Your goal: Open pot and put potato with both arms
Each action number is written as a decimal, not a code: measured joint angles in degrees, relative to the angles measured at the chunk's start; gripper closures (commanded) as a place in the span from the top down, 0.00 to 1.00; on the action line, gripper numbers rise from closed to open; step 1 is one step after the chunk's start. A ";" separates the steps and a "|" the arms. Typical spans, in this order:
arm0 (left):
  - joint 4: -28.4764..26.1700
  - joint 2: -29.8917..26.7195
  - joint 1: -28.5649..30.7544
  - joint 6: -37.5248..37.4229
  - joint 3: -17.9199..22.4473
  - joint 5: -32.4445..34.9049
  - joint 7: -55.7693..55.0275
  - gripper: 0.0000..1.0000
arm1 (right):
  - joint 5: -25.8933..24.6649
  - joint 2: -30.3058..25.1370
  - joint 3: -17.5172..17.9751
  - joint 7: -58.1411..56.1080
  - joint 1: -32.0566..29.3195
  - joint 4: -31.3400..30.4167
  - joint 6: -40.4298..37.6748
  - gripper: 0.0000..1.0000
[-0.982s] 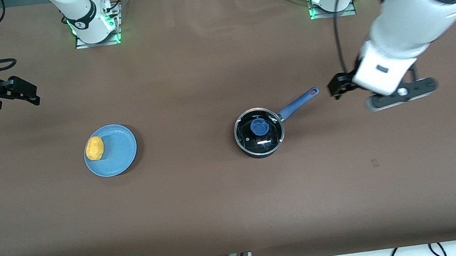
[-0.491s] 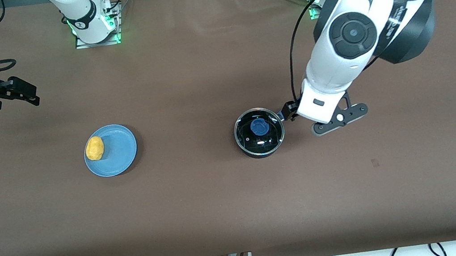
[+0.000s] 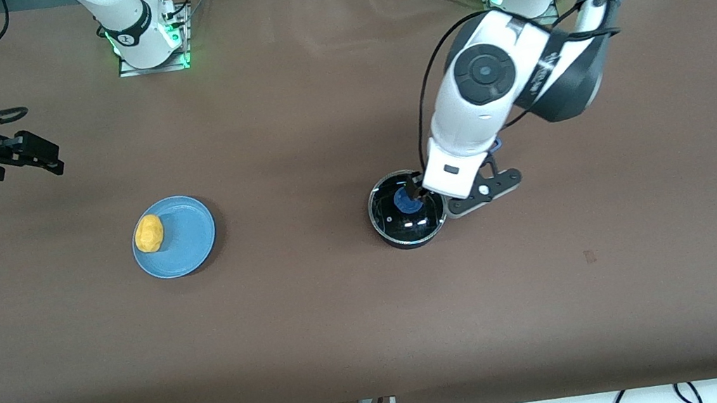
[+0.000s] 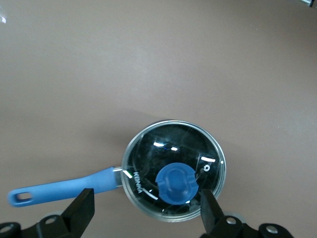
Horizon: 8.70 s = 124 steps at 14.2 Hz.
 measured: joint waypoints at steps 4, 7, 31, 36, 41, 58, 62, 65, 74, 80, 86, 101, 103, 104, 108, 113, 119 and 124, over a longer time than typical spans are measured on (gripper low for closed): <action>-1.87 3.23 -1.75 6.21 0.01 3.30 -6.95 0.93 | 0.00 0.09 -0.17 -0.02 -0.04 0.01 0.12 1.00; -1.88 5.36 -1.80 8.76 0.13 3.69 -10.50 0.93 | 0.00 0.09 -0.18 -0.02 -0.04 0.00 0.16 1.00; -1.94 9.83 -3.77 11.46 0.17 6.59 -16.10 0.84 | 0.00 0.12 -0.21 -0.02 -0.04 0.00 0.17 1.00; -1.95 9.91 -3.77 11.04 0.17 6.59 -14.61 0.80 | 0.00 0.15 -0.22 -0.02 -0.04 0.00 0.17 1.00; -2.24 10.17 -3.79 10.90 0.17 6.59 -14.52 0.72 | 0.00 0.15 -0.26 -0.02 -0.05 0.00 0.17 1.00; -2.62 10.32 -3.86 10.86 0.26 6.60 -14.43 0.45 | -1.73 0.58 -1.07 -0.01 -0.10 0.03 1.19 1.00; -2.63 10.36 -3.84 10.86 0.35 6.60 -14.43 0.40 | -1.77 2.48 -0.91 -0.10 0.25 0.08 1.51 1.00; -2.62 10.36 -3.80 10.86 0.43 6.60 -14.43 0.37 | -1.81 5.74 -0.76 -0.11 0.55 0.04 1.52 1.00; -1.67 10.09 -3.55 10.60 0.74 6.60 -12.40 0.30 | -1.96 21.70 -0.73 -0.06 0.61 -0.47 12.47 1.00; 0.99 8.49 -0.81 6.28 0.69 5.51 -6.16 0.27 | -1.96 30.00 -0.81 -0.02 0.53 -7.12 27.58 1.00; 1.59 2.88 6.06 -1.16 0.67 -1.40 10.36 0.23 | -1.95 30.65 -1.00 0.00 0.44 -12.82 32.69 0.82; 0.30 -0.82 30.68 -6.73 0.93 -2.50 53.18 0.23 | 8.68 30.13 0.44 13.34 2.78 3.89 11.75 0.41; -1.02 -0.81 32.00 -6.64 0.93 -2.50 54.12 0.23 | 12.25 29.82 1.62 21.59 5.58 6.60 10.49 0.41; -1.75 -0.83 32.20 -6.31 0.92 -2.50 54.20 0.23 | 13.60 29.84 2.36 26.50 7.32 7.31 10.51 0.41; -10.14 -3.08 32.34 2.63 0.85 -2.50 54.21 0.23 | 16.30 31.91 3.96 48.88 17.75 10.90 17.25 0.41; -25.53 -8.04 33.87 16.02 0.86 -2.50 54.20 0.23 | 17.71 42.57 4.07 73.84 29.31 20.83 36.63 0.44; -33.37 -9.10 34.62 22.56 1.00 0.94 53.67 0.23 | 17.72 48.97 4.03 81.96 34.23 23.24 48.94 1.00; -36.88 -8.49 36.19 28.60 1.46 3.15 52.77 0.24 | 16.60 48.92 3.42 82.26 35.37 24.06 48.28 1.00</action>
